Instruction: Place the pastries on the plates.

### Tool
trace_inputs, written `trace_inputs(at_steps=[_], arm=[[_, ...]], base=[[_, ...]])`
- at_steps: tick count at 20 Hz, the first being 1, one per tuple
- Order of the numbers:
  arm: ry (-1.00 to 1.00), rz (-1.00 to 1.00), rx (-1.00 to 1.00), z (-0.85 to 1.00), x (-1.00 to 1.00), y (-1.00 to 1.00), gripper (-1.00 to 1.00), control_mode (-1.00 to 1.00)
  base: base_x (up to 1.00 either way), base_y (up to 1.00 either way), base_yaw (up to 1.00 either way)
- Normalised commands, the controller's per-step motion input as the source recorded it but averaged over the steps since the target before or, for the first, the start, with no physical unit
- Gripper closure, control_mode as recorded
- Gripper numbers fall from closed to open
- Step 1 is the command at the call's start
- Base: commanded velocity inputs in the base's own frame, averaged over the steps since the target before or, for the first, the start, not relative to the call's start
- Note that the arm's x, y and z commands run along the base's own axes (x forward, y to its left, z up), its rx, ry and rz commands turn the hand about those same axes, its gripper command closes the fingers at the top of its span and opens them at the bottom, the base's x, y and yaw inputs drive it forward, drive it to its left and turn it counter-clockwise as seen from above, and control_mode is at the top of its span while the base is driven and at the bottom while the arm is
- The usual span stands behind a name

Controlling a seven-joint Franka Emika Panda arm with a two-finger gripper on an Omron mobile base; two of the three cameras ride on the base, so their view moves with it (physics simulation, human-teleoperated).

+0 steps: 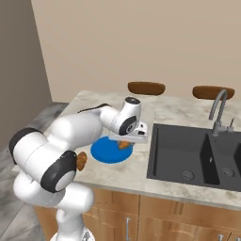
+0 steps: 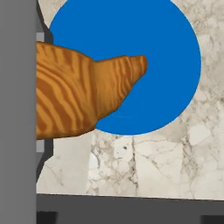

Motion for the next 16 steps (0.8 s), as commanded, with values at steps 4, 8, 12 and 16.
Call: trace_inputs(at_steps=[4, 8, 12, 16], arm=[[0.02, 0.00, 0.00, 0.01, 0.20, 0.49, 1.00, -1.00], [0.02, 0.00, 0.00, -0.13, 0.18, 0.16, 1.00, -1.00], [0.11, 0.00, -0.02, -0.29, 0.11, 0.23, 1.00, -1.00], [0.06, 0.00, -0.07, -0.19, 0.10, 0.46, 1.00, -1.00]], base=[[0.00, 0.00, 0.00], [0.00, 0.00, 0.00], [0.00, 0.00, 0.00], [0.00, 0.00, 0.00]])
